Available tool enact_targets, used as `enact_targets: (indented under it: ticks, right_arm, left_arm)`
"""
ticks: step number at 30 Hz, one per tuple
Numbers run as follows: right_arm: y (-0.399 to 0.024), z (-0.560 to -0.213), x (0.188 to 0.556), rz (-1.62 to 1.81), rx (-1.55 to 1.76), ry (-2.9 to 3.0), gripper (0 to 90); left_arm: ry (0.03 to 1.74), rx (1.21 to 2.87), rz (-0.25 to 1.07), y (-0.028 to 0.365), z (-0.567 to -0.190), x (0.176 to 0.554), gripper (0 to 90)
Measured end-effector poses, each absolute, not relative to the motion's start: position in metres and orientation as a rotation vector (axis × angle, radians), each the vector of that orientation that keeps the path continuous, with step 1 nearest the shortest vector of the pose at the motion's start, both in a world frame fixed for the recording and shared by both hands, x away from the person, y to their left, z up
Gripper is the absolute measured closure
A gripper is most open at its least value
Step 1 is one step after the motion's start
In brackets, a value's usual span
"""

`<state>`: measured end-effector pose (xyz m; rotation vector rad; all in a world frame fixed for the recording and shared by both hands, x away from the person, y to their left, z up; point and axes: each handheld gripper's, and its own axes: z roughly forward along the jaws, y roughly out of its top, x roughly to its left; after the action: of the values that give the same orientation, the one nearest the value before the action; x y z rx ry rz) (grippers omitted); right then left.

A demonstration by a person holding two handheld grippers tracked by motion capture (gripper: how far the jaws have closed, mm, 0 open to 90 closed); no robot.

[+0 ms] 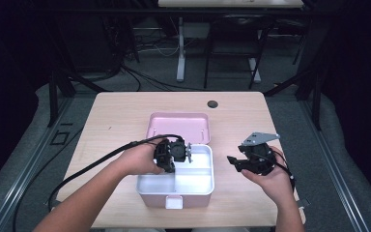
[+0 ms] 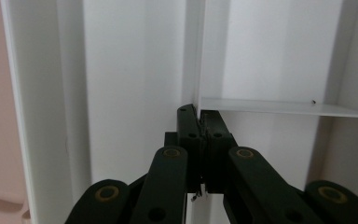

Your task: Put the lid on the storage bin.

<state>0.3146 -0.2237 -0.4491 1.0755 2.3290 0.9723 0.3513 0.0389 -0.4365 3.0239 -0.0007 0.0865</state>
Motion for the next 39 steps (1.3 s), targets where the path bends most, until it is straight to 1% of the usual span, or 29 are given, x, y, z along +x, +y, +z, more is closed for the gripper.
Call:
enact_targets:
  ticks: [12,17,24,27,29,33,37,39]
  right_arm:
    - [-0.215,-0.455,0.318,0.959,1.077,2.343,44.3]
    - [-0.207,-0.457,0.321,0.969,1.074,2.345,44.4]
    - [-0.196,-0.452,0.324,0.974,1.061,2.328,45.2]
    - [-0.193,-0.452,0.328,0.978,1.072,2.307,45.7]
    - [-0.190,-0.453,0.336,0.994,1.099,2.303,48.1]
    - [-0.186,-0.452,0.345,0.989,1.106,2.284,48.7]
    - [-0.182,-0.448,0.354,1.008,1.118,2.276,49.1]
    - [-0.177,-0.447,0.361,1.012,1.123,2.295,52.1]
  left_arm:
    - [0.026,3.038,0.102,0.036,-0.439,0.350,87.3]
    - [0.041,3.012,0.090,0.039,-0.440,0.351,87.3]
    - [0.039,3.012,0.087,0.040,-0.439,0.351,87.0]
    - [0.043,3.008,0.086,0.040,-0.440,0.351,87.0]
    - [0.063,3.002,0.087,0.040,-0.440,0.351,86.7]
    - [0.075,3.006,0.101,0.040,-0.440,0.350,86.4]
    - [0.079,2.996,0.088,0.041,-0.440,0.351,86.4]
    - [0.079,2.995,0.085,0.041,-0.440,0.351,86.5]
